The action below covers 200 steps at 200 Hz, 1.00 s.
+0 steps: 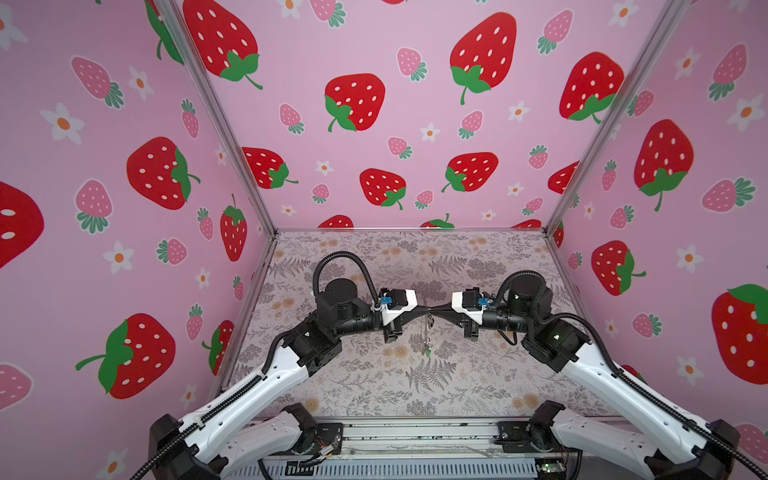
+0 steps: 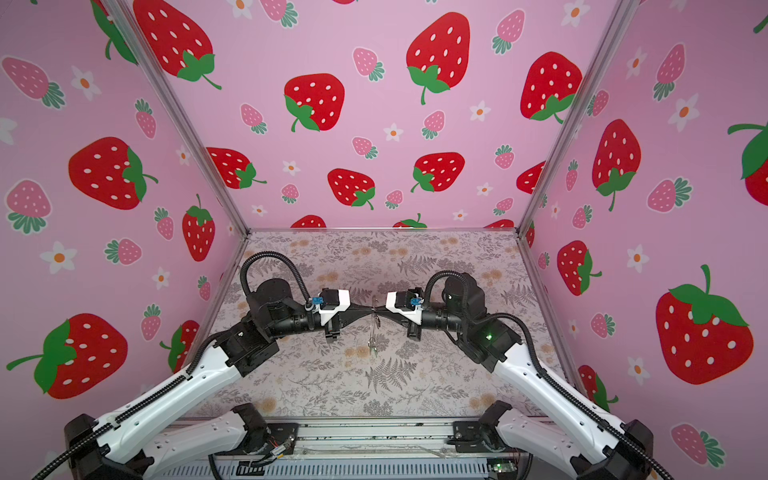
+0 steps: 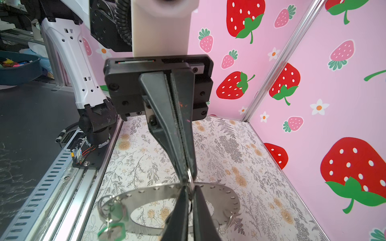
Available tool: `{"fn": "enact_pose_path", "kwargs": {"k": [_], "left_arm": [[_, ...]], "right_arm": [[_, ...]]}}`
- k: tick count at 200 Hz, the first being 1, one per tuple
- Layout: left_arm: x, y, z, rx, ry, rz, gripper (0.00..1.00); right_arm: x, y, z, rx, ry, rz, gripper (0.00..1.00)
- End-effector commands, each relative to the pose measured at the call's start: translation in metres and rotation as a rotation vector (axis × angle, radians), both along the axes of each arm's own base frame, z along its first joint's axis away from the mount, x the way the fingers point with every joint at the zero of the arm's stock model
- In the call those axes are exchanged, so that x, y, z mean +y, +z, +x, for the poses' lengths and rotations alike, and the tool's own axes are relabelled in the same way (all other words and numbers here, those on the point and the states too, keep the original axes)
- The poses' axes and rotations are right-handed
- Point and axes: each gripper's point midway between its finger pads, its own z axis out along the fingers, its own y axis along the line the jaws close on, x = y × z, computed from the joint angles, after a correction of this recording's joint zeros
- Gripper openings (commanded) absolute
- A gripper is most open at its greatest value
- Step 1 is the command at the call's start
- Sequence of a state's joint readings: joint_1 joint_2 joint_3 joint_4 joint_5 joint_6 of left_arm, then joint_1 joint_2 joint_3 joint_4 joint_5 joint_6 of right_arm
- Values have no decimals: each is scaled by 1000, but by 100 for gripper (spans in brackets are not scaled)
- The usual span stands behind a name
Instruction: Put the keys on the keyring
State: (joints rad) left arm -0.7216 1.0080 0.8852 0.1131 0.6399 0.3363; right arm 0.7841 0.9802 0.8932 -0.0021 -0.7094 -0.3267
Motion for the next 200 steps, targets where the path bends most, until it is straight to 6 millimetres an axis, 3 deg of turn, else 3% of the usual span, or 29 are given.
{"fn": "enact_pose_path", "kwargs": {"k": [1,97,147,178,200], "left_arm": [[-1,30,-5,-72,-29,-55,0],[1,34,-5,-91,-23,-61,0],[2,28,-3,-83,-7,-34,0],[10,28,11,-98,96,7,37],[15,25,17,-139,176,100,40]], "right_arm": [[1,7,-4,-9,26,8,10],[2,1,-3,1,29,-4,11],[0,1,-3,1,22,-9,0],[-3,-2,3,13,-25,-61,0],[-5,-5,14,47,-82,-129,0]]}}
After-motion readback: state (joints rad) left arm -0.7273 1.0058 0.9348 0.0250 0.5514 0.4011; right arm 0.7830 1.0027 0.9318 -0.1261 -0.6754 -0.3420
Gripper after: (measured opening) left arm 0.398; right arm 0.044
